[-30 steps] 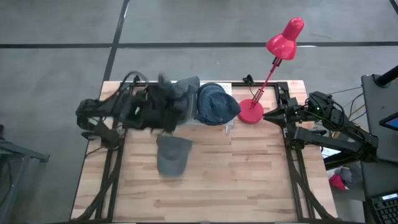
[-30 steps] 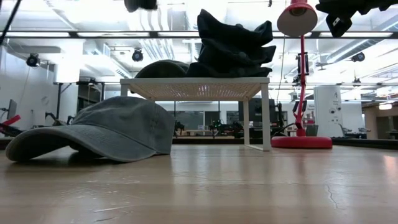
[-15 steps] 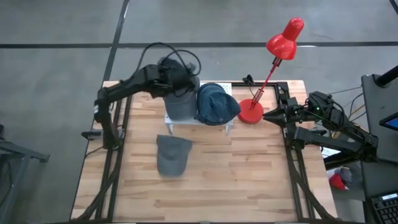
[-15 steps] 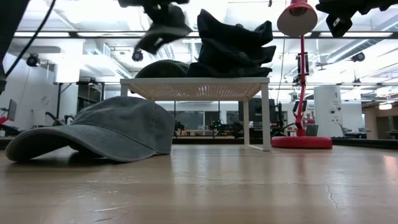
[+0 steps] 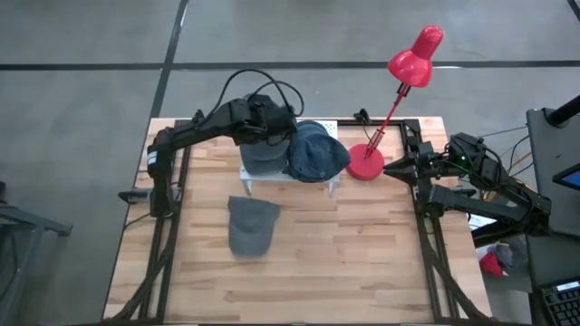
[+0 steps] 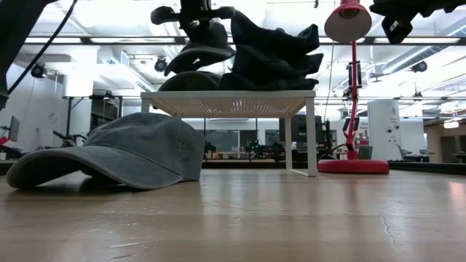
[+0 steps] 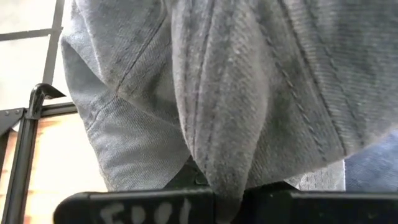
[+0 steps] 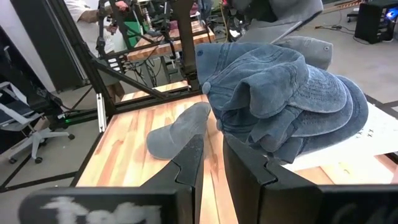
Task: Pick & Place hat
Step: Stack the bottom gray cap on the gray cap on the shelf
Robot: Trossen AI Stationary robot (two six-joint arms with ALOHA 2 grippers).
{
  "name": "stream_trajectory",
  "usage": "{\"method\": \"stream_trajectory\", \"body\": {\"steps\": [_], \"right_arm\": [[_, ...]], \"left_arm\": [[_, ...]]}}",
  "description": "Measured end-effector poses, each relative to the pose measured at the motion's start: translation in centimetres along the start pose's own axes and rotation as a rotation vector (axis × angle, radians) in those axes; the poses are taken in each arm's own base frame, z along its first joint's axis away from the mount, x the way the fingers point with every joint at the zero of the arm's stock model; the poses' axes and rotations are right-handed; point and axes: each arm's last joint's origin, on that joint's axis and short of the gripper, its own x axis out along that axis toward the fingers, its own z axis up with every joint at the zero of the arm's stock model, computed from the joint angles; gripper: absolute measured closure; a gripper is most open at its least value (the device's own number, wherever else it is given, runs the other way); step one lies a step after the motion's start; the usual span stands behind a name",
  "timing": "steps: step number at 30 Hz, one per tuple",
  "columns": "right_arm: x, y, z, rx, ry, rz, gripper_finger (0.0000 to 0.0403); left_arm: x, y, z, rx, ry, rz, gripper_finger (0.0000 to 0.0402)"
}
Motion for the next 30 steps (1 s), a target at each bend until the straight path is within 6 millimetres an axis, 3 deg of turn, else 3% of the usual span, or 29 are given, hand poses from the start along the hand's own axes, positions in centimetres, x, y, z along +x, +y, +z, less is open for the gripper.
{"method": "stream_trajectory", "body": {"steps": [19, 30], "right_arm": [[0.0, 0.0, 0.0, 0.000, 0.000, 0.000, 0.0344], [0.0, 0.0, 0.0, 0.000, 0.000, 0.000, 0.0344]], "left_arm": [[2.2, -1.5, -1.8, 0.054, 0.098, 0.064, 0.0395], [2.2, -1.6, -1.9, 0.036, 0.124, 0.049, 0.0331]]}}
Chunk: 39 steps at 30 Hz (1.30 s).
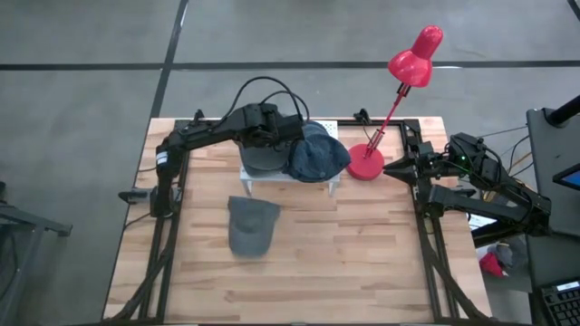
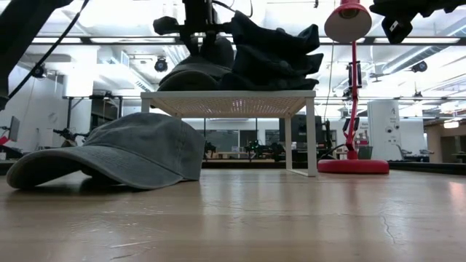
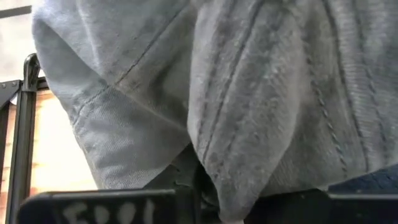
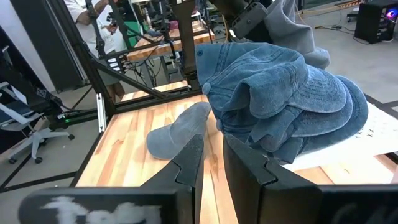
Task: Pick & Place hat
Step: Stack the bottom gray cap on the gray cap on the shelf, then stack the gray cap on the gray cap on the shelf
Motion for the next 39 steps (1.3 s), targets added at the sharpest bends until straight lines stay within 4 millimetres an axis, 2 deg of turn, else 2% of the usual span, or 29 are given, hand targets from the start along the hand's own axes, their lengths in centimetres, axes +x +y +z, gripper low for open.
{"method": "stream_trajectory", "body": {"steps": [15, 28, 34, 39], "right_arm": [[0.0, 0.0, 0.0, 0.000, 0.000, 0.000, 0.0344], [0.0, 0.0, 0.0, -0.001, -0.001, 0.001, 0.0344], [0.0, 0.0, 0.0, -0.001, -0.001, 0.001, 0.0344], [0.0, 0.0, 0.0, -0.001, -0.002, 0.001, 0.0344]], "left_arm": [[-2.4, 1.5, 0.8, -0.024, -0.008, -0.079, 0.0268], [-5.6, 3.4, 1.2, -0.050, -0.054, -0.174, 0.0262], [-8.2, 4.4, 0.1, -0.025, -0.061, -0.250, 0.0262], [-11.1, 4.6, -2.3, 0.028, -0.046, -0.345, 0.0262]]}}
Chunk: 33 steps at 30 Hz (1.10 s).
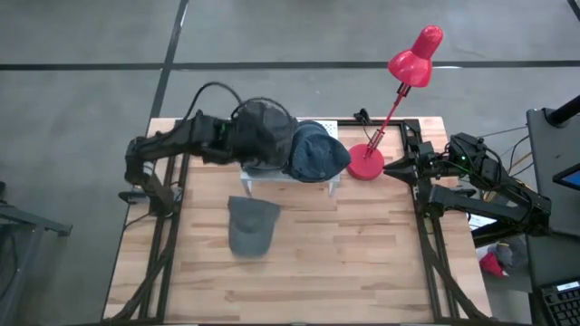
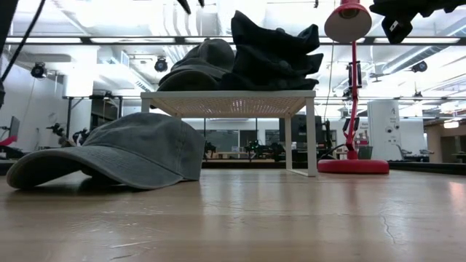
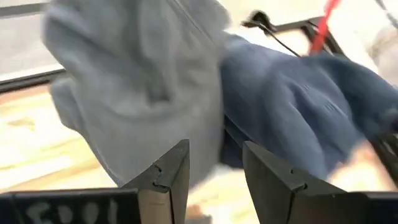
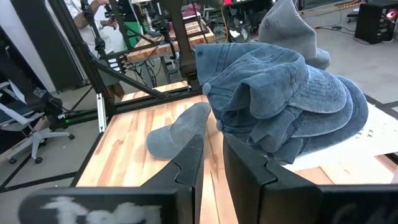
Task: Pick & Place hat
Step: Stack the gray cap on the gray cap on the shelf
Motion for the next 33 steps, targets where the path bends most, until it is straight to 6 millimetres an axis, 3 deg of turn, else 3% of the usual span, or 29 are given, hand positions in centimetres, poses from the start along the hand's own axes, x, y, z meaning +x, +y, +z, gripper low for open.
{"method": "stream_trajectory", "body": {"steps": [6, 12, 21, 33], "right_arm": [[0.0, 0.0, 0.0, 0.000, 0.000, 0.000, 0.0344], [0.0, 0.0, 0.0, 0.000, 0.000, 0.000, 0.0344], [0.0, 0.0, 0.0, 0.000, 0.000, 0.000, 0.0344], [0.0, 0.0, 0.0, 0.001, 0.001, 0.002, 0.0344]], "left_arm": [[-2.2, -1.4, -4.1, -0.006, 0.064, -0.065, 0.0262], [-2.5, -2.1, -9.3, -0.109, 0.145, -0.030, 0.0262], [-0.1, -1.1, -16.1, -0.207, 0.235, 0.163, 0.0261], [3.7, -0.1, -19.7, -0.128, 0.231, 0.221, 0.0261]]}}
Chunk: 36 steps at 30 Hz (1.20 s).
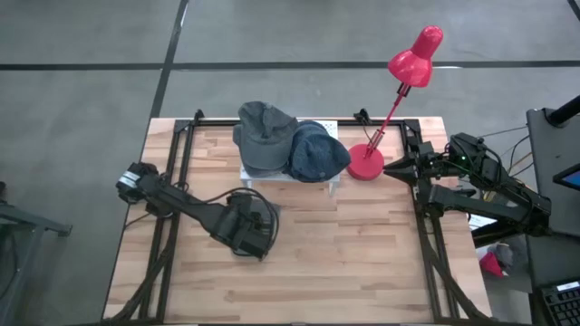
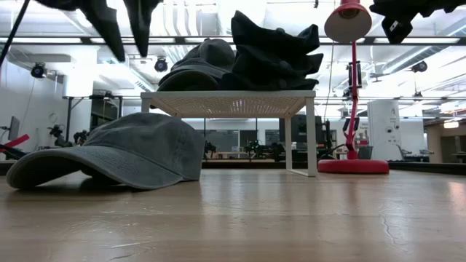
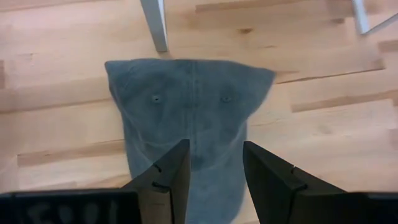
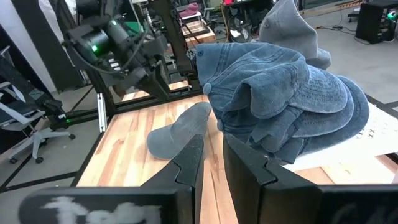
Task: Pick & Place hat
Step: Stack the gray cap on the gray cap on the shelf
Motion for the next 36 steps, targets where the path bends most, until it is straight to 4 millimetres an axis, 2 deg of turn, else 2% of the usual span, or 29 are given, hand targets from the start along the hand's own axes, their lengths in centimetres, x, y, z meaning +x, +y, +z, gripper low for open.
{"method": "stream_trajectory", "body": {"steps": [12, 30, 33, 36], "right_arm": [[0.0, 0.0, 0.0, 0.000, 0.000, 0.001, 0.0344], [0.0, 0.0, 0.0, 0.025, 0.000, 0.001, 0.0344], [0.0, 0.0, 0.0, 0.026, 0.000, 0.001, 0.0344], [0.0, 0.0, 0.0, 0.026, 0.000, 0.001, 0.0344]], "left_arm": [[2.3, 0.1, -1.3, 0.010, 0.031, -0.003, 0.0261], [2.7, 0.2, -1.4, 0.011, 0.035, 0.001, 0.0259], [2.7, 0.2, -1.4, 0.011, 0.035, 0.000, 0.0241], [2.7, 0.2, -1.4, 0.007, 0.037, -0.001, 0.0204]]}}
